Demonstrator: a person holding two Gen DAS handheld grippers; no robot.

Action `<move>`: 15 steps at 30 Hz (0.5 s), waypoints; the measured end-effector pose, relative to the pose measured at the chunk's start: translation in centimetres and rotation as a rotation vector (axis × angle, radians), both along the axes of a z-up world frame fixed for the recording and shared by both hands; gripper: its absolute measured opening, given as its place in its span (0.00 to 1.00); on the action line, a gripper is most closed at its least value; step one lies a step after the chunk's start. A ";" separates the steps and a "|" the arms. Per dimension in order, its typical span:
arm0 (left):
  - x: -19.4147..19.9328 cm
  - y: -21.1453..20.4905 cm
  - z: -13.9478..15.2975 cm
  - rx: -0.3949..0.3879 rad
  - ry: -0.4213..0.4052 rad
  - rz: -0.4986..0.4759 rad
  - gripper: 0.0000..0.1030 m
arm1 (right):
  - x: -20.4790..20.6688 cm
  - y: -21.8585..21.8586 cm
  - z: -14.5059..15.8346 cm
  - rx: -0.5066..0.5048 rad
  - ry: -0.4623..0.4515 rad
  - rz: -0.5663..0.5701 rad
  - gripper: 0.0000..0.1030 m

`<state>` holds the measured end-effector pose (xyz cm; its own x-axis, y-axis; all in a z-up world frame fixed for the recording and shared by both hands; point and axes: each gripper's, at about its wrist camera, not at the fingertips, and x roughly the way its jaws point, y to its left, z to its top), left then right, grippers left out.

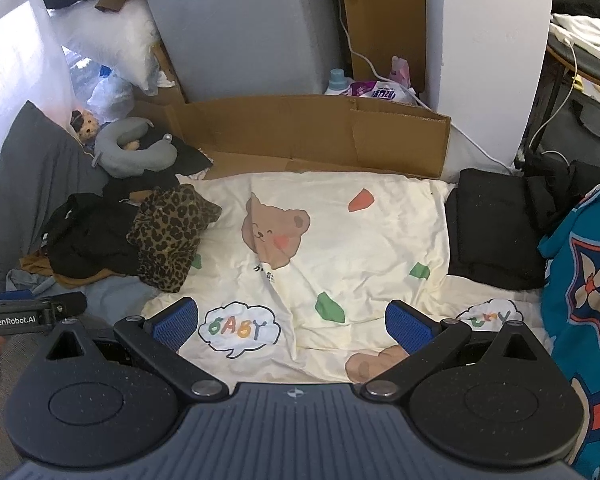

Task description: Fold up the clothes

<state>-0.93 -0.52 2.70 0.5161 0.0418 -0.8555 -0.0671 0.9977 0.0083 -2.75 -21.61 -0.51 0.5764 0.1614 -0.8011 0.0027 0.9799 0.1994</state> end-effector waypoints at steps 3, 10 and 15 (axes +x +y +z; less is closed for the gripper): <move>-0.1 -0.1 -0.1 0.003 -0.003 0.001 0.99 | -0.1 -0.1 0.0 0.002 -0.001 -0.002 1.00; -0.1 0.1 -0.2 -0.020 0.000 0.006 0.99 | -0.2 -0.4 0.0 -0.001 0.002 -0.010 1.00; -0.1 0.0 -0.4 -0.036 -0.002 0.008 0.99 | -0.5 -0.6 0.0 -0.017 -0.008 -0.022 1.00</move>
